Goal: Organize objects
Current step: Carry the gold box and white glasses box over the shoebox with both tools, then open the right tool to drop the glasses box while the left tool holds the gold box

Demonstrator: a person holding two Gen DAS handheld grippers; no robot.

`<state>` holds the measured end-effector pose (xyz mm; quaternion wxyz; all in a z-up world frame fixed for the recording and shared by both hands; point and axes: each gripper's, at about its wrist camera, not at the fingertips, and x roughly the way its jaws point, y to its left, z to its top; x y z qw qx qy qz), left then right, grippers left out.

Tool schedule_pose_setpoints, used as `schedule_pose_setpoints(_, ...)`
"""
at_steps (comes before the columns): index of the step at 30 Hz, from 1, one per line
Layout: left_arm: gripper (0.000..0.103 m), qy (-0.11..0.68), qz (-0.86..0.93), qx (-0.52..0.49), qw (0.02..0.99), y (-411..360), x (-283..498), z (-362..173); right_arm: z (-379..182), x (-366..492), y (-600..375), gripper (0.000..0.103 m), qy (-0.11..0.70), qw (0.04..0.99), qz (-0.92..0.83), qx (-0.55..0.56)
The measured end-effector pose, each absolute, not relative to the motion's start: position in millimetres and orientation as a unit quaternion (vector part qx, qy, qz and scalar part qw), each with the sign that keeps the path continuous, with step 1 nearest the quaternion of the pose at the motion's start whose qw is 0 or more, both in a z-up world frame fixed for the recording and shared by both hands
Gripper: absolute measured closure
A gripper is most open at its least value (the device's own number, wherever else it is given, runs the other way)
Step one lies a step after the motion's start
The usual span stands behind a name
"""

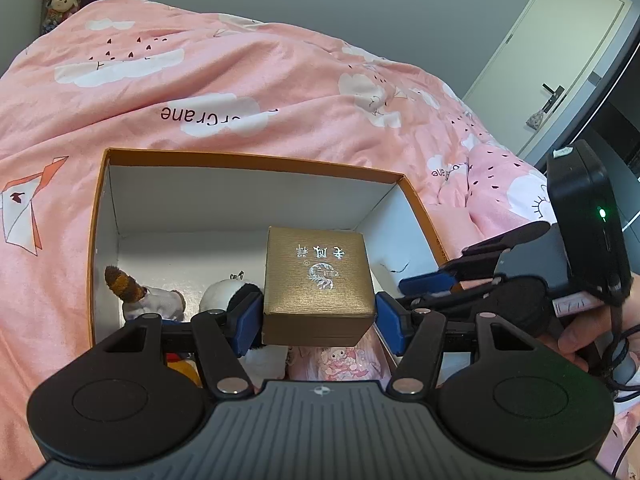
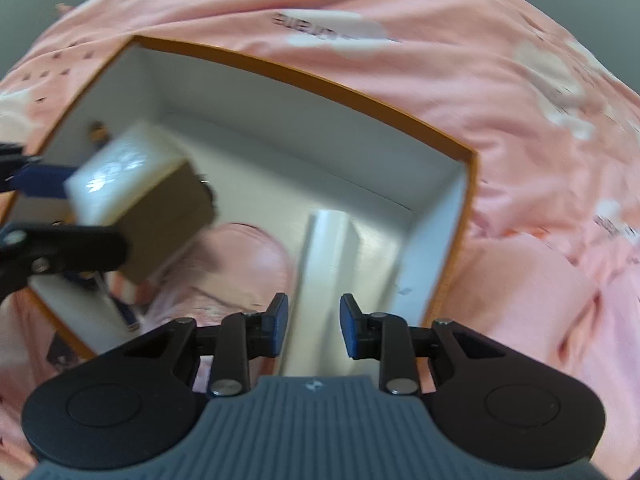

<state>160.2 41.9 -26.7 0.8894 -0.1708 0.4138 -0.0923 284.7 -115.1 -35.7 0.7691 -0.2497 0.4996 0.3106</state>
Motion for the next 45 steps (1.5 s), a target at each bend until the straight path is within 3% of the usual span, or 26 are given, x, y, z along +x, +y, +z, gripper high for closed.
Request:
schedule_pose_setpoints(4,0.033,0.414,-0.089,-0.166,0.89,41.3,161.0,-26.0,-42.9,277.9,-104.9,0.094,0.495,0.753,0.346,-0.262)
schedule_pose_setpoints(12,0.033,0.413,-0.09,-0.164,0.891,41.7,165.5,-25.4,-56.2,289.7,-108.9,0.103,0.519,0.745,0.323,-0.269)
schedule_pose_setpoints(36,0.033,0.431,-0.12,-0.17,0.878,28.8,180.4,-29.9,-63.9,293.7,-111.4,0.103,0.47,0.709,0.281,-0.444)
schedule_pose_setpoints(45,0.033,0.44,-0.129,-0.153,0.876,22.1,205.1,-30.4,-56.4,289.6,-121.6,0.102,0.474,0.714,0.318,-0.405)
